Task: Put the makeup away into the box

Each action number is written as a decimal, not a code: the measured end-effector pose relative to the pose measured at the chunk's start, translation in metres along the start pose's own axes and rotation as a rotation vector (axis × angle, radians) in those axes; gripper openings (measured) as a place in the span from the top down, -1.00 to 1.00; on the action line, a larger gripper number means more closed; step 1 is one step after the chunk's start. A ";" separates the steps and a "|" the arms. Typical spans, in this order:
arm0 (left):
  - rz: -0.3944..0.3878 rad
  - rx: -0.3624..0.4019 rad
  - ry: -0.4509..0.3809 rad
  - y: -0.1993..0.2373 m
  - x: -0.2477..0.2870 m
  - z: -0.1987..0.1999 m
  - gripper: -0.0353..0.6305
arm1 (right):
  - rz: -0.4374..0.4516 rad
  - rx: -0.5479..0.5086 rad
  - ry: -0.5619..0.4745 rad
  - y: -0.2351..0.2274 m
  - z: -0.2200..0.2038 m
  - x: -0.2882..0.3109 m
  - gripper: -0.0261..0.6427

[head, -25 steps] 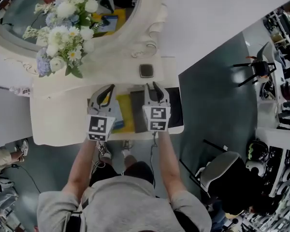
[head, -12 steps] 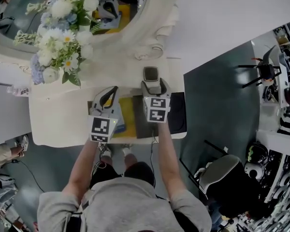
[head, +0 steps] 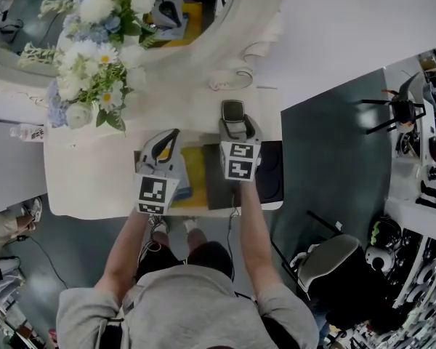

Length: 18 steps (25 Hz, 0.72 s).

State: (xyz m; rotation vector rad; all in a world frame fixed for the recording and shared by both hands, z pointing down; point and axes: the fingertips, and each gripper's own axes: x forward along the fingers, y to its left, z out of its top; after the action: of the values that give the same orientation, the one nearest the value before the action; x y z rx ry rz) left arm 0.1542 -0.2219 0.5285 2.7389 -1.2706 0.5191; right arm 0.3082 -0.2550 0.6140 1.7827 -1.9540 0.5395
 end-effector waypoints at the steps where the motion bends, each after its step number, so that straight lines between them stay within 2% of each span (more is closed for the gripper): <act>1: 0.002 -0.001 0.001 0.001 -0.001 0.000 0.89 | 0.000 -0.001 0.001 -0.001 0.000 0.000 0.05; 10: 0.021 -0.003 -0.005 0.008 -0.009 0.000 0.89 | 0.014 0.012 -0.012 0.003 0.005 -0.007 0.06; 18: 0.044 0.002 -0.020 0.013 -0.032 0.006 0.89 | 0.044 0.000 -0.099 0.024 0.030 -0.042 0.06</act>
State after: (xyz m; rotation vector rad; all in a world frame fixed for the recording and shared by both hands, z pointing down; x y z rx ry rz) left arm 0.1264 -0.2086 0.5116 2.7300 -1.3389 0.4974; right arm 0.2858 -0.2351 0.5655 1.8015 -2.0642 0.4743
